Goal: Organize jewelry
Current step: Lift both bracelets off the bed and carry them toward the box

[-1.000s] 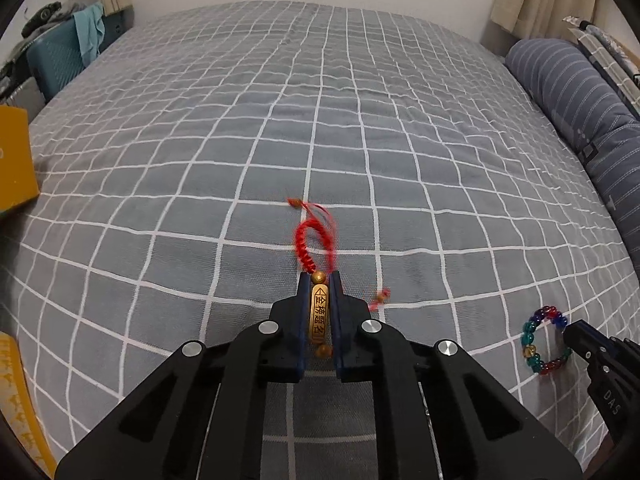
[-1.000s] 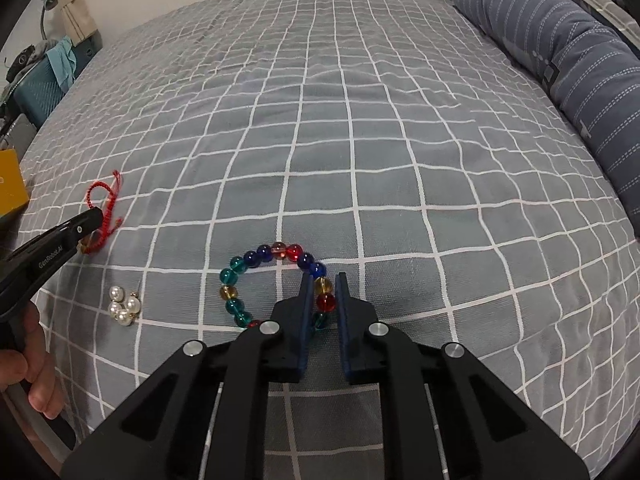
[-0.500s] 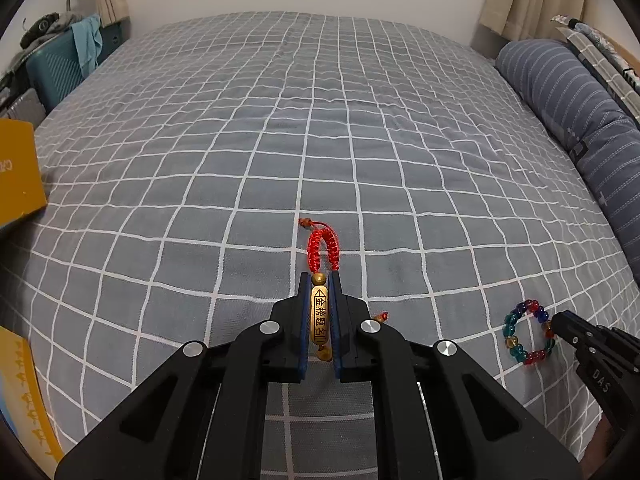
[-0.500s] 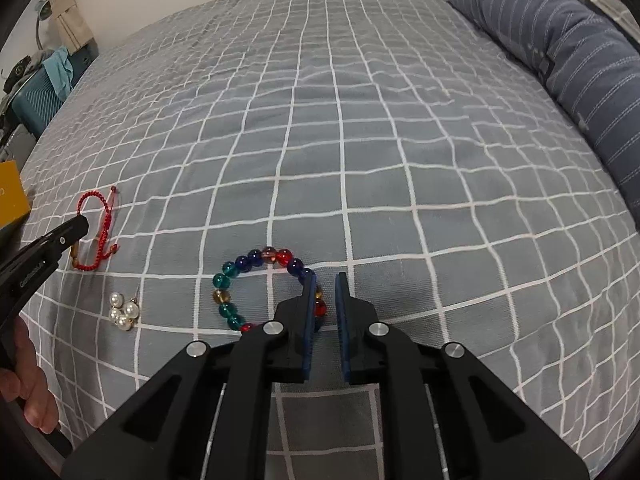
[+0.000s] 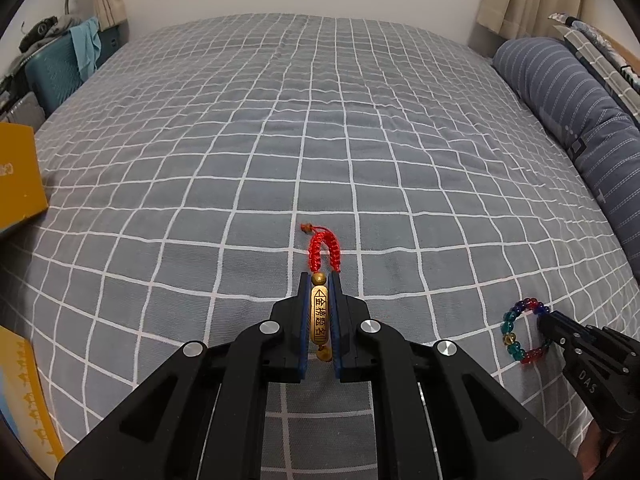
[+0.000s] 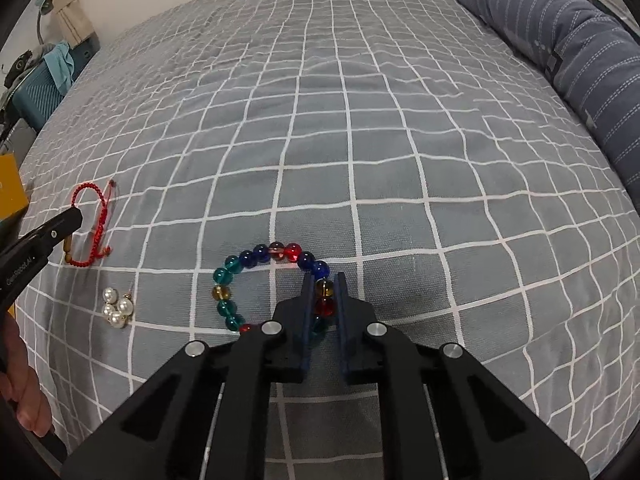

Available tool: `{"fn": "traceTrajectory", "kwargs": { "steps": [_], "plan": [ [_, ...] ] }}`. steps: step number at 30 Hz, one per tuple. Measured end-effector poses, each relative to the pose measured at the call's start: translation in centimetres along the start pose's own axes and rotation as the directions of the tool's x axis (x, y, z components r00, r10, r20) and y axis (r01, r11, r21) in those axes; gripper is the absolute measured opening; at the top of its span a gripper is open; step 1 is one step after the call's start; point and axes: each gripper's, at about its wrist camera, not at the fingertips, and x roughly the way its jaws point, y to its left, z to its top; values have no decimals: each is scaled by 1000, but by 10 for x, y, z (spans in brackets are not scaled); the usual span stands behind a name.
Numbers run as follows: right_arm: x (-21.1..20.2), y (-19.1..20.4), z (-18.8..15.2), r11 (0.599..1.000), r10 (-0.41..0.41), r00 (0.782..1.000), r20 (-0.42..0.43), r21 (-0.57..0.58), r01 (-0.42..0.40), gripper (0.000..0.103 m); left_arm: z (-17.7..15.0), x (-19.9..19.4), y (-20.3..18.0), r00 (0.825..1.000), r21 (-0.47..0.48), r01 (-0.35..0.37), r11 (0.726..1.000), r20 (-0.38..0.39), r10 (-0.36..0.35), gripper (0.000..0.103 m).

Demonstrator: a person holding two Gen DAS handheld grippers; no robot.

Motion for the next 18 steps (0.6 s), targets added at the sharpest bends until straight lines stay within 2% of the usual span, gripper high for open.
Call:
{"fn": "traceTrajectory", "kwargs": {
  "steps": [6, 15, 18],
  "plan": [
    [-14, 3, 3, 1000, 4, 999, 33, -3, -4, 9, 0, -10, 1, 1000, 3, 5, 1000, 9, -5, 8],
    [-58, 17, 0, 999, 30, 991, 127, -32, -27, 9, -2, -39, -1, 999, 16, 28, 999, 46, -29, 8],
    [-64, 21, 0, 999, 17, 990, 141, -38, -12, 9, -4, -48, -3, 998, 23, 35, 999, 54, -36, 8]
  ]
}}
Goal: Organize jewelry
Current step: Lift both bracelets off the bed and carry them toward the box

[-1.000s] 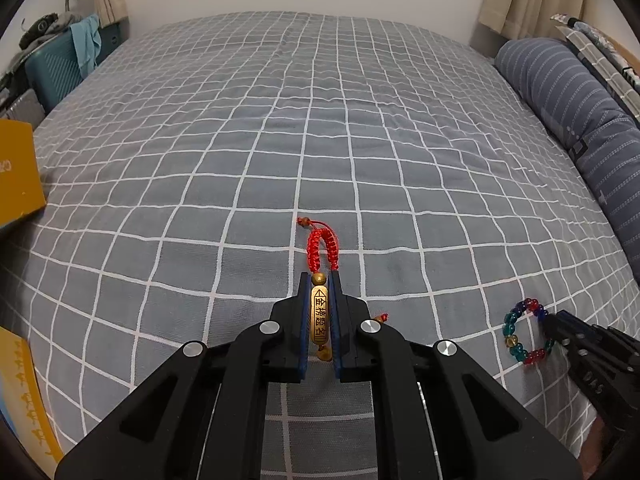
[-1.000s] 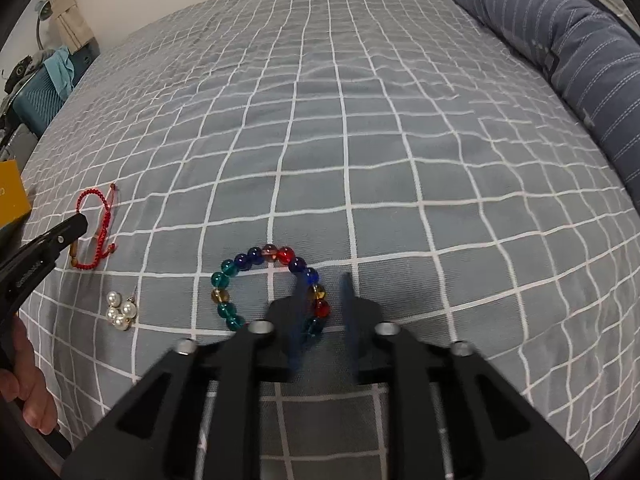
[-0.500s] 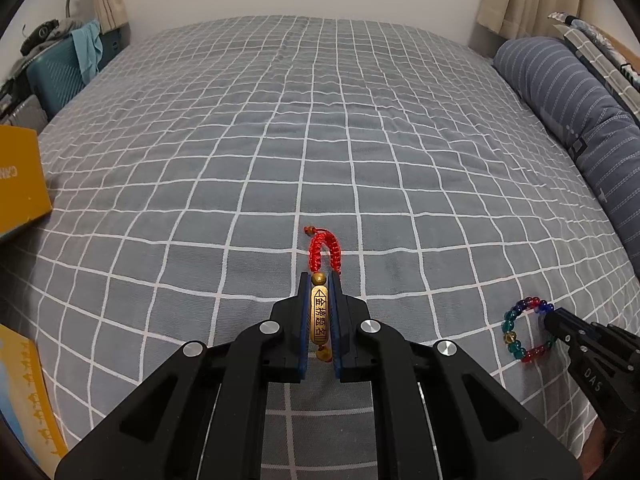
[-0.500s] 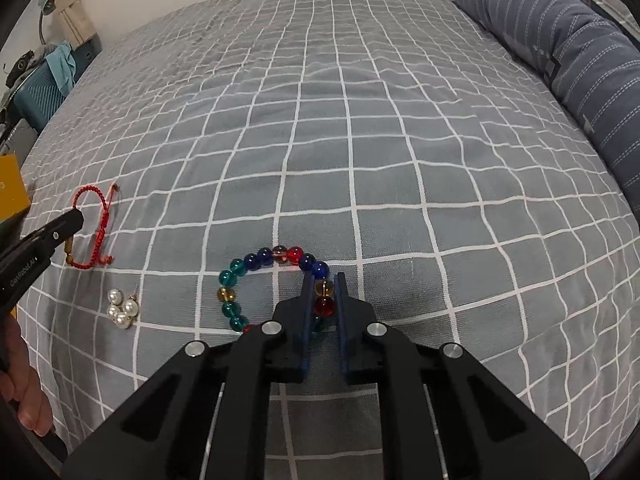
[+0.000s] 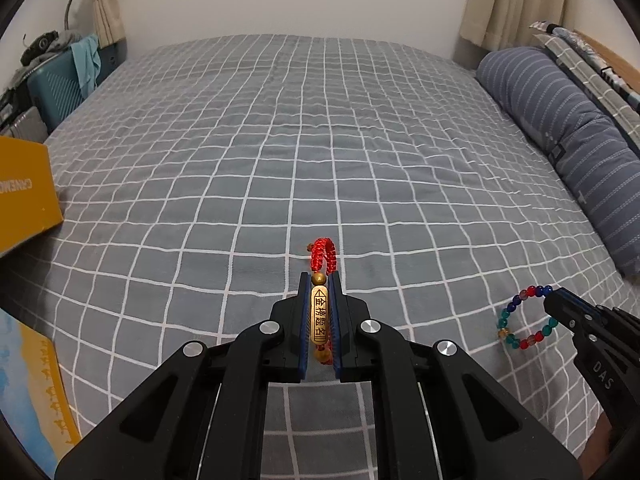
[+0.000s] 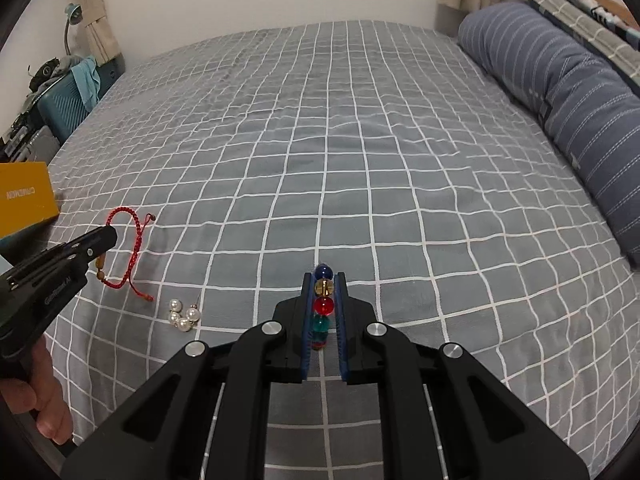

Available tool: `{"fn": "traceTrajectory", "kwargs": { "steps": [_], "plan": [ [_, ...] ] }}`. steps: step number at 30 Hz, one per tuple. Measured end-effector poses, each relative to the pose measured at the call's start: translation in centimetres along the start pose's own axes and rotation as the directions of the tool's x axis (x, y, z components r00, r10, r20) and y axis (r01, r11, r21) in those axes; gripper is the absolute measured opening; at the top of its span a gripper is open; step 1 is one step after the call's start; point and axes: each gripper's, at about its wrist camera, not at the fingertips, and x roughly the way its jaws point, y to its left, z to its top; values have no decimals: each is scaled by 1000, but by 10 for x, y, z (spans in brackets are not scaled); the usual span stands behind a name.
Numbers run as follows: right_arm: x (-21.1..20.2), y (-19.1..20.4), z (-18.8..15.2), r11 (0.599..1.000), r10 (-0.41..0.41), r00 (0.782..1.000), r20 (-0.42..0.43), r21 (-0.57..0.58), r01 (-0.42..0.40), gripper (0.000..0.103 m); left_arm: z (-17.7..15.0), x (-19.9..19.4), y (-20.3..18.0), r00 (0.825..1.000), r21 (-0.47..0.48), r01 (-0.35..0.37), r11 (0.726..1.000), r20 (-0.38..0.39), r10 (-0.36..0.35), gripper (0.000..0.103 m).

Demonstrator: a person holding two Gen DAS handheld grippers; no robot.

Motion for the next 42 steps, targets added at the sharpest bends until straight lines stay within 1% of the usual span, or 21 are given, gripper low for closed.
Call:
{"fn": "traceTrajectory", "kwargs": {
  "steps": [8, 12, 16, 20, 24, 31, 39, 41, 42],
  "plan": [
    [-18, 2, -5, 1000, -5, 1000, 27, 2, 5, 9, -4, -27, -3, 1000, 16, 5, 1000, 30, -6, 8],
    [-31, 7, -11, 1000, -5, 999, 45, -6, 5, 9, -9, -43, -5, 999, 25, -6, 1000, 50, 5, 8],
    [-43, 13, -18, 1000, -1, 998, 66, -18, 2, 9, -22, -60, -9, 995, 34, -47, 998, 87, 44, 8],
    [-54, 21, -26, 999, 3, 997, 79, -33, 0, 9, -34, -73, -6, 995, 19, -46, 999, 88, 44, 8],
    [-69, 29, -35, 999, 7, 995, 101, -48, -3, 9, -43, -93, -6, 993, 32, -52, 998, 104, 48, 8],
    [-92, 52, -49, 995, 20, 991, 134, -95, -7, 9, -58, -127, -3, 988, 30, -72, 997, 137, 67, 8],
    [-116, 77, -62, 992, 37, 985, 169, -125, -16, 9, -69, -146, 11, 986, 0, -88, 996, 142, 87, 8],
    [-122, 83, -65, 991, 45, 983, 178, -130, -22, 9, -73, -154, 16, 984, -9, -101, 995, 148, 101, 8],
    [-125, 86, -67, 991, 53, 982, 180, -134, -29, 9, -76, -159, 19, 980, -13, -118, 993, 157, 118, 8]
  ]
}}
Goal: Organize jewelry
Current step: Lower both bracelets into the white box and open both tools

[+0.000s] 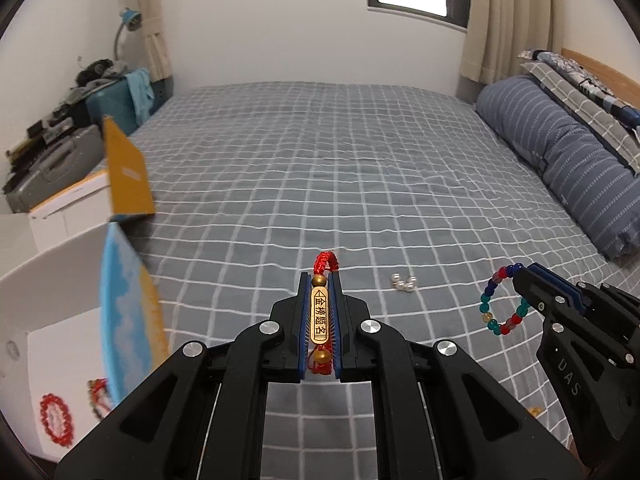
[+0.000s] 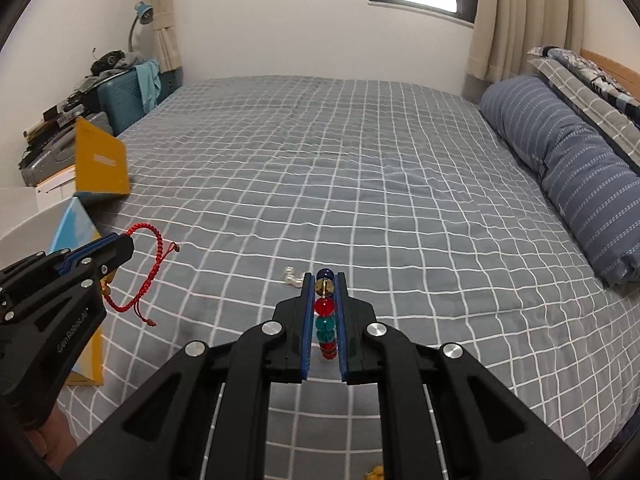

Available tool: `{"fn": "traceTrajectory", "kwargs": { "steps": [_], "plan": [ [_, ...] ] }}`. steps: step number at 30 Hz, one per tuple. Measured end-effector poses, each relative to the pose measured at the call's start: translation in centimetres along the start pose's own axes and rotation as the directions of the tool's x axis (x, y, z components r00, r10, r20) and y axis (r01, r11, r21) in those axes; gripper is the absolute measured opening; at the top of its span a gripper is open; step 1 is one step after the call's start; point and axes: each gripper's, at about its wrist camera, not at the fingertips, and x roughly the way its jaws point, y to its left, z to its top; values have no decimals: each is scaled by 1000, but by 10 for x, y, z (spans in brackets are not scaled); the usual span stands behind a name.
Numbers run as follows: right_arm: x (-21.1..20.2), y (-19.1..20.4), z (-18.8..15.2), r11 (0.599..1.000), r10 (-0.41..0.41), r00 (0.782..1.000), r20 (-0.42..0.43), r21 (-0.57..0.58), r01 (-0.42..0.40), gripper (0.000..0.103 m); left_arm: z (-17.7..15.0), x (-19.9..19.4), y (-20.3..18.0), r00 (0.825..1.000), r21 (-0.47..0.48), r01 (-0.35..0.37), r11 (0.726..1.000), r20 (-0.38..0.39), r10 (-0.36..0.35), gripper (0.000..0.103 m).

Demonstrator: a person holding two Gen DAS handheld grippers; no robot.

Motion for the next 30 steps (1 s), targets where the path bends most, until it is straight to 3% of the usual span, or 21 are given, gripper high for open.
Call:
{"fn": "traceTrajectory", "kwargs": {
  "steps": [14, 19, 30],
  "plan": [
    [-29, 76, -10, 991, 122, 992, 8, -55, -121, 9, -23, -62, 73, 997, -122, -60, 991, 48, 67, 8],
    [-42, 111, -2, 980, 187, 982, 20, -66, -186, 9, -26, -97, 113, 992, -167, -81, 983, 85, 96, 8],
    [-83, 212, 12, 941, 294, 955, 46, -190, -281, 9, -44, -140, 206, 973, -257, -193, 947, 78, 219, 8]
  ]
}}
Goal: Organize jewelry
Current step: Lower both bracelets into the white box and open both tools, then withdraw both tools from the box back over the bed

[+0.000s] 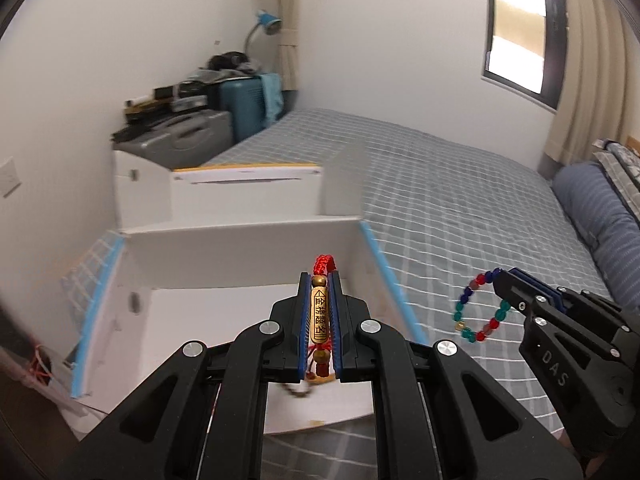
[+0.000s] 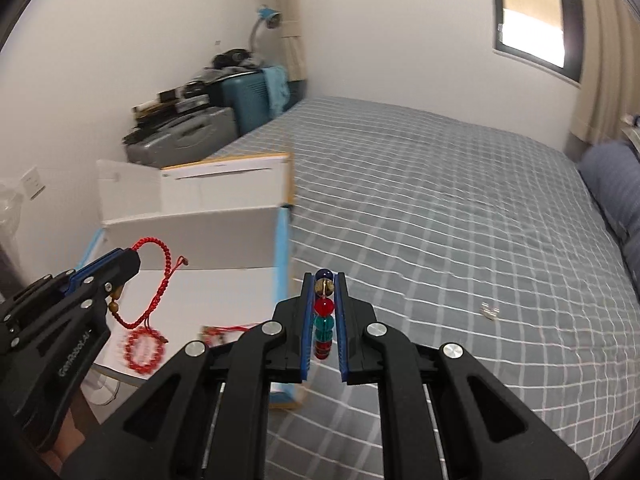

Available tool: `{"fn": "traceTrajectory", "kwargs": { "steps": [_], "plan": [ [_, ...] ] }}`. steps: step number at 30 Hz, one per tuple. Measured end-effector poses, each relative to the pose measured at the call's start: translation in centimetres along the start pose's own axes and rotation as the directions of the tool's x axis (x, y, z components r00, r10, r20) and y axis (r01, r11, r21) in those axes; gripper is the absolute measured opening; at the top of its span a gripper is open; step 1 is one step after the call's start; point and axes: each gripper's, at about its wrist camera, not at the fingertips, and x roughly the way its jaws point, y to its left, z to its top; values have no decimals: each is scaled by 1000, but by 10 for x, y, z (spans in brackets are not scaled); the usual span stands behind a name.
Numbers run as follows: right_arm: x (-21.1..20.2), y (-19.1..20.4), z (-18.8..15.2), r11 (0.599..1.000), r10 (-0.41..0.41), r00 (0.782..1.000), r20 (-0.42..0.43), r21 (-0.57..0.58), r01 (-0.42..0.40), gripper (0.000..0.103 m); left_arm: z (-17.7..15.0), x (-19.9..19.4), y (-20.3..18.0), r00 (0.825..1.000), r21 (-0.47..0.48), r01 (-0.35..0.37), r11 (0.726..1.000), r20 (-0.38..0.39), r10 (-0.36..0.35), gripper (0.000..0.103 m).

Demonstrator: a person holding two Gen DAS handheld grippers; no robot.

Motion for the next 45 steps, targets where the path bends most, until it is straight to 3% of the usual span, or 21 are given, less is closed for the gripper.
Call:
{"fn": "traceTrajectory", "kwargs": {
  "steps": [9, 17, 29, 37, 39, 40, 42, 45],
  "plan": [
    [24, 80, 3, 992, 96, 994, -47, -74, -99, 9, -10, 12, 68, 995, -62, -100, 993, -35, 98, 9],
    [60, 120, -17, 983, 150, 979, -137, -87, -163, 9, -32, 37, 99, 985, -82, -149, 985, -105, 140, 9],
    [108, 136, -35, 986, 130, 961, -242, -68, -151, 10, -53, 74, 116, 968, -70, -176, 982, -194, 160, 9],
    [112, 136, -38, 987, 124, 963, -240, -75, -145, 11, -58, 78, 119, 962, -78, -186, 979, -217, 165, 11],
    [110, 136, -37, 987, 120, 965, -234, -78, -141, 19, -57, 78, 120, 961, -77, -187, 979, -223, 166, 17],
    [107, 135, -37, 988, 114, 968, -225, -80, -135, 29, -58, 77, 121, 960, -78, -190, 979, -224, 168, 32],
    [101, 133, -36, 990, 94, 973, -209, -81, -113, 45, -58, 71, 120, 960, -73, -207, 976, -207, 188, 47],
    [86, 127, -32, 993, 73, 985, -154, -78, -86, 61, -57, 65, 120, 963, -76, -204, 976, -194, 186, 49]
  ]
}}
